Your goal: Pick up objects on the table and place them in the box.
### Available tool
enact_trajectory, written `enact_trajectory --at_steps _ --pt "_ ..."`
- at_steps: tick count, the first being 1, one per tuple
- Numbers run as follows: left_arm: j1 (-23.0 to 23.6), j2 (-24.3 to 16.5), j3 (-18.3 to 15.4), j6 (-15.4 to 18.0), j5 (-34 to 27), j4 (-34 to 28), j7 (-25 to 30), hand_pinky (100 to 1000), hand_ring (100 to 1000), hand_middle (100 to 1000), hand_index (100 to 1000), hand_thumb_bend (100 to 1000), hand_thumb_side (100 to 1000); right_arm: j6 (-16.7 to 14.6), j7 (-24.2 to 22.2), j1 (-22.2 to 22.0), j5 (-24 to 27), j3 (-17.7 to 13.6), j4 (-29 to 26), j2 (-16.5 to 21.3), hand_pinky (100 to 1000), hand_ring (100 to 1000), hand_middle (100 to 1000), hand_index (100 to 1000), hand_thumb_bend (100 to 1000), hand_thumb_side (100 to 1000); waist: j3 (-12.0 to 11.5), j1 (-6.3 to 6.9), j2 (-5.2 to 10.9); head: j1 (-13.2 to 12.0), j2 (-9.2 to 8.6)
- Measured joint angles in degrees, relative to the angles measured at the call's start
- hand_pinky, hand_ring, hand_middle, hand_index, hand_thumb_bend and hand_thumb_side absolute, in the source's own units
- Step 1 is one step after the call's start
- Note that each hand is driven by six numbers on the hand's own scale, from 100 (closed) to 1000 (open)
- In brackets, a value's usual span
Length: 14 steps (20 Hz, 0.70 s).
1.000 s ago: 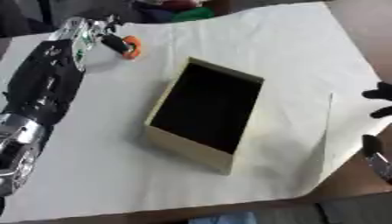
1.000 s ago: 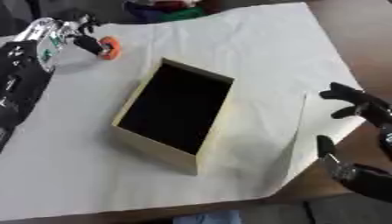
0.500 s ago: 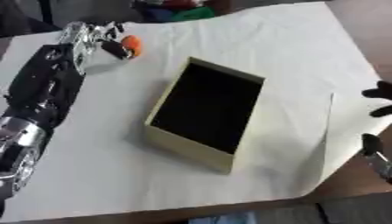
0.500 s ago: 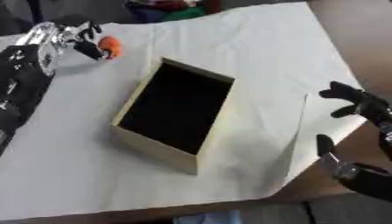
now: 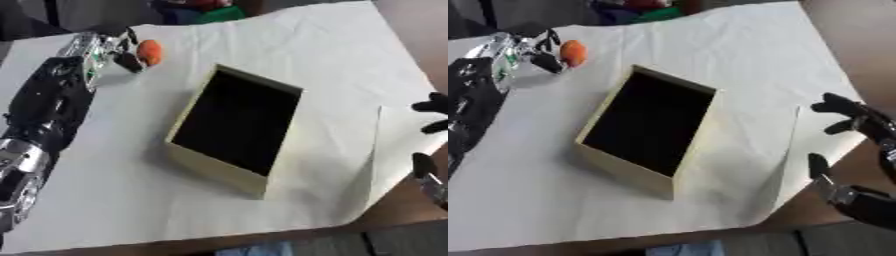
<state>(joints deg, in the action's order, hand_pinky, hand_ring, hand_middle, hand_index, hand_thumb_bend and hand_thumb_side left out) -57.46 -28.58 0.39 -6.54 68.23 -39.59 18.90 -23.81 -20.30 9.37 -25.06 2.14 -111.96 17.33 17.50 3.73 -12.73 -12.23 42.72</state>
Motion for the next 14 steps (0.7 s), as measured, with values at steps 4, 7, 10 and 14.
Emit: enact_trajectory --at_steps 4,7,10,14 --pt "0.1 0.5 0.0 0.3 -0.6 0.0 -2.2 746 660 675 855 261 417 -0.1 -0.1 0.0 0.0 0.0 0.0 0.0 677 891 827 1000 100 303 0.1 -0.01 -0.01 0.0 -0.03" --pt "0.4 0.5 0.1 0.5 -1.1 0.0 -3.0 739 645 658 839 238 418 -0.1 -0.1 0.2 0.0 0.0 0.0 0.0 677 891 827 1000 100 305 0.1 -0.01 -0.01 0.0 -0.17" --pt "0.5 0.6 0.2 0.5 -1.1 0.0 -3.8 728 626 638 820 177 431 -0.1 -0.1 0.2 0.0 0.0 0.0 0.0 677 891 826 1000 100 306 0.2 0.02 -0.04 0.0 -0.27" --pt "0.8 1.0 0.4 0.3 -0.6 0.0 -5.8 678 568 572 748 100 425 -0.1 -0.1 0.2 0.0 0.0 0.0 -0.2 676 891 826 1000 100 308 0.2 0.07 -0.06 0.1 -0.43"
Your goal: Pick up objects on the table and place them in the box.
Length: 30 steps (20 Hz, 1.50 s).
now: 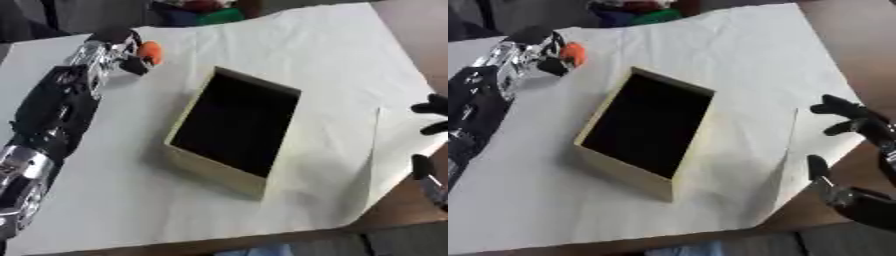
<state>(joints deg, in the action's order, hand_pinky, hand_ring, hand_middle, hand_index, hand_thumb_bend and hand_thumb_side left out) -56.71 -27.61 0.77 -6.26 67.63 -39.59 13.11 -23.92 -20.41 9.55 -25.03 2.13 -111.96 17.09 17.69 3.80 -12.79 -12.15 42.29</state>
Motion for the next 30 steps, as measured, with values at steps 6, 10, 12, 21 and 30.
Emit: enact_trajectory --at_steps 6,10,12,21,30 --pt "0.3 0.0 0.0 0.3 0.4 -0.1 -4.4 597 470 451 590 109 392 0.0 0.0 0.0 0.0 0.0 0.0 -0.2 677 891 826 1000 100 309 -0.1 0.07 -0.01 0.2 -0.02" --pt "0.6 0.0 0.0 1.0 -0.1 -0.9 -7.9 589 454 430 572 109 386 0.0 0.0 0.0 0.0 -0.1 0.0 -0.2 678 891 826 1000 100 308 -0.1 0.06 -0.01 0.2 -0.02" --pt "0.7 0.0 0.4 1.6 -0.8 -2.1 -9.0 592 454 430 572 103 393 0.0 0.0 0.0 0.0 -0.3 0.0 -0.2 678 891 826 1000 100 308 -0.2 0.02 0.01 0.3 -0.02" --pt "0.7 -1.7 8.7 8.5 -5.1 -14.0 -8.8 602 454 431 569 100 414 0.0 0.0 -0.3 0.0 -0.4 0.0 -0.2 681 891 826 1000 100 303 -1.4 -0.58 0.75 0.9 0.01" --pt "0.1 -2.3 19.3 16.1 -12.1 -26.5 -4.5 613 457 440 569 100 430 -0.2 -0.1 -0.5 0.3 -0.3 0.0 -0.1 684 891 827 1000 100 301 -1.4 -0.66 1.45 1.1 0.07"
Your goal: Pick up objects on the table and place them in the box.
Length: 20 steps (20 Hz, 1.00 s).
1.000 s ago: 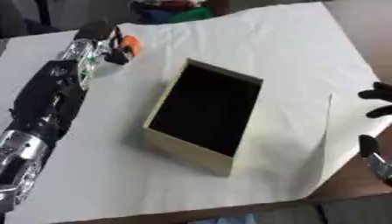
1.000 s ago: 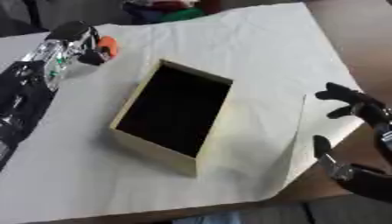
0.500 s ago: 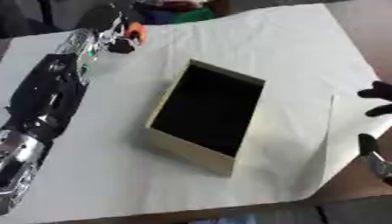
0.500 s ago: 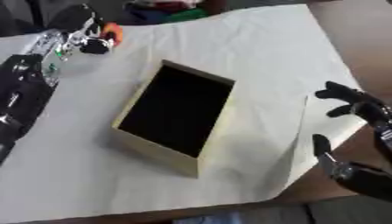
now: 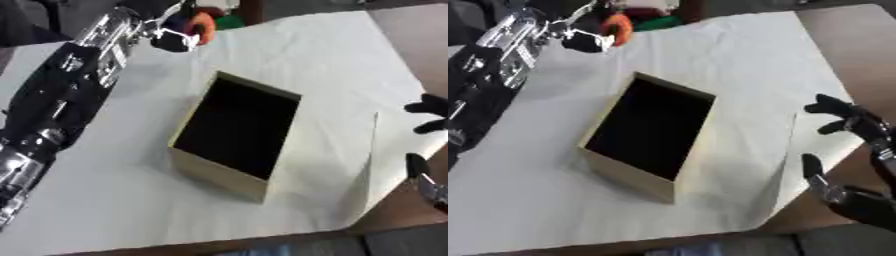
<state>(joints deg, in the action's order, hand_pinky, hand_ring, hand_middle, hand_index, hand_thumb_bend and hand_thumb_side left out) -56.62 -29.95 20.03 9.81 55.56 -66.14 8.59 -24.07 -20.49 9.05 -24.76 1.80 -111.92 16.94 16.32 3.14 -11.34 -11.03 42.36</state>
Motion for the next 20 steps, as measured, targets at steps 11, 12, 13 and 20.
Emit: enact_trajectory --at_steps 11,12,13,20 --pt "4.0 -2.7 11.8 10.0 -7.9 -16.3 6.6 629 474 464 597 100 424 -0.1 -0.1 0.0 0.2 0.0 0.0 0.0 686 891 827 1000 100 303 -0.6 -0.05 0.44 0.6 0.01" --pt "4.9 -3.1 12.2 10.9 -8.2 -18.0 7.5 632 480 470 605 100 422 -0.1 -0.1 0.0 0.2 0.0 0.0 0.0 686 891 827 1000 100 304 -0.6 -0.05 0.44 0.6 0.00" --pt "5.8 -3.5 12.6 11.7 -8.4 -19.5 8.4 634 482 473 609 100 421 -0.1 -0.1 0.0 0.2 0.0 0.0 0.1 686 891 827 1000 100 304 -0.6 -0.04 0.44 0.6 0.00" --pt "9.6 -4.8 15.2 12.4 -7.6 -23.9 15.0 718 611 658 844 189 446 -0.2 -0.1 0.1 0.2 0.0 0.0 0.1 686 890 827 1000 100 307 -0.6 0.17 0.44 0.6 -0.03"
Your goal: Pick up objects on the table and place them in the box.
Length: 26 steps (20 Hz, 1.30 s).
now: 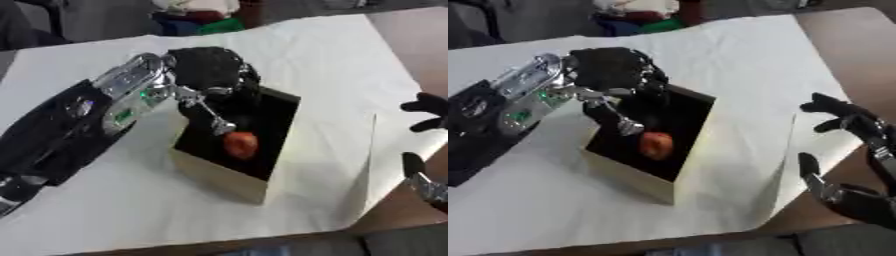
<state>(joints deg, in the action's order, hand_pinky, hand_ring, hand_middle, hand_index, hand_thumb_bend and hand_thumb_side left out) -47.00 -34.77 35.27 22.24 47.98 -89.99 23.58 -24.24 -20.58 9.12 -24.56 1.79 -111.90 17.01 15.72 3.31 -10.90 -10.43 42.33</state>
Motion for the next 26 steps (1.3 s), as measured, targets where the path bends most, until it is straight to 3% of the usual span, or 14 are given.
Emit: enact_trajectory --at_steps 3,6,13,19,23,26 --pt "0.4 0.0 -1.5 -0.9 0.1 -1.2 2.8 727 627 671 846 215 470 0.0 0.0 0.0 0.0 0.0 0.0 0.0 686 890 827 1000 100 308 -0.5 -0.02 0.00 0.2 0.00" --pt "1.1 -0.2 -5.3 -3.1 -1.6 -4.8 4.3 731 623 662 841 214 502 0.0 0.0 0.0 0.0 -0.1 0.0 0.0 686 890 827 1000 100 309 -1.2 -0.21 0.00 0.6 0.00" --pt "7.3 -1.0 -16.2 -9.6 -8.0 -15.6 -0.4 729 610 638 833 229 509 0.3 0.6 -0.2 0.0 -0.5 0.0 0.0 686 889 827 1000 100 312 -2.8 -0.78 0.08 1.5 -0.01" --pt "16.0 0.3 -25.6 -15.5 -13.9 -22.8 -6.3 720 590 614 834 273 500 0.5 0.9 -0.2 -0.1 -0.7 0.0 0.0 686 889 825 1000 100 311 -3.9 -1.43 0.04 1.6 -0.01" --pt "21.3 2.8 -31.1 -19.3 -20.3 -23.5 -16.0 720 582 604 837 282 517 0.5 1.1 -0.4 -0.1 -0.8 0.0 0.0 686 889 825 1000 100 310 -4.6 -1.80 -0.03 1.5 -0.01" --pt "24.1 5.1 -33.5 -20.1 -24.0 -23.5 -23.6 719 580 600 837 278 512 0.5 1.1 -0.6 -0.1 -0.9 0.0 0.0 686 889 825 1000 100 310 -5.2 -1.98 -0.03 1.4 0.00"
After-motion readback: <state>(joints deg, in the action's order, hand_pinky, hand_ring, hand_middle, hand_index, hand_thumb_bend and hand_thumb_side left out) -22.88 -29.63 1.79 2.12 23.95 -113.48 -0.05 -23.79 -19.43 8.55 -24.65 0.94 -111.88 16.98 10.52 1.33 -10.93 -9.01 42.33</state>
